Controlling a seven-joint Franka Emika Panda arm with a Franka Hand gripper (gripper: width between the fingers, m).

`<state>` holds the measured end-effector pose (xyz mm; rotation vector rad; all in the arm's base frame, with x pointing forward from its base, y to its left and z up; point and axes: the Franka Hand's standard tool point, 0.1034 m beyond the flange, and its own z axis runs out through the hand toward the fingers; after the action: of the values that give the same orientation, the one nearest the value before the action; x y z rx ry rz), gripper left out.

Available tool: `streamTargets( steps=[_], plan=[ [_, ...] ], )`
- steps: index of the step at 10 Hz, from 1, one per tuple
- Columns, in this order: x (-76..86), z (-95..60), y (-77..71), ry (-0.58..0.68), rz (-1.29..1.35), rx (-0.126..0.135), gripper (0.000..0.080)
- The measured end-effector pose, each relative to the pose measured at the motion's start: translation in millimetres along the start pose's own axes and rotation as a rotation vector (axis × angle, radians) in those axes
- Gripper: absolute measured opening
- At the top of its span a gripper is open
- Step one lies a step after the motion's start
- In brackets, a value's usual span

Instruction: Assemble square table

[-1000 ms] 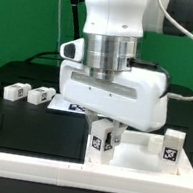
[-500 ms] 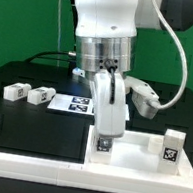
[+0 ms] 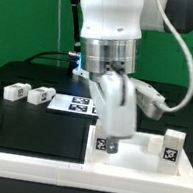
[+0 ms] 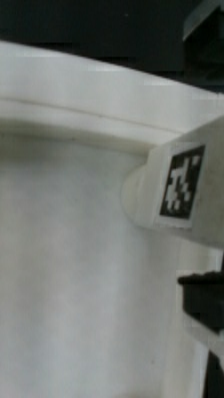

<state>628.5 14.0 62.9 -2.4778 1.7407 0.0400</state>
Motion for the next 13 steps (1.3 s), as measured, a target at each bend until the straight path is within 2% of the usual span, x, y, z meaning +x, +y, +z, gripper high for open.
streamTargets(
  steps=[1,3,5,8,9,10,11,12,13],
  plan=[
    [0.3,-2.9,0.6,0.008,-0.19,0.001,0.0623],
    [0.7,-2.4,2.8,0.01,-0.319,0.001,0.0644],
    [1.7,-2.2,3.3,0.011,-0.496,-0.001,0.0648],
    [7.1,-3.2,3.7,0.039,-0.97,-0.027,0.0648],
    [9.9,-3.3,3.5,0.049,-1.04,-0.025,0.0648],
    [9.7,-3.0,3.5,0.049,-1.031,-0.025,0.0627],
    [9.8,-2.9,3.7,0.049,-1.031,-0.025,0.0487],
    [9.4,-2.6,3.6,0.048,-0.964,-0.022,0.0487],
    [9.2,-2.4,3.6,0.048,-0.876,-0.02,0.0311]
  ],
)
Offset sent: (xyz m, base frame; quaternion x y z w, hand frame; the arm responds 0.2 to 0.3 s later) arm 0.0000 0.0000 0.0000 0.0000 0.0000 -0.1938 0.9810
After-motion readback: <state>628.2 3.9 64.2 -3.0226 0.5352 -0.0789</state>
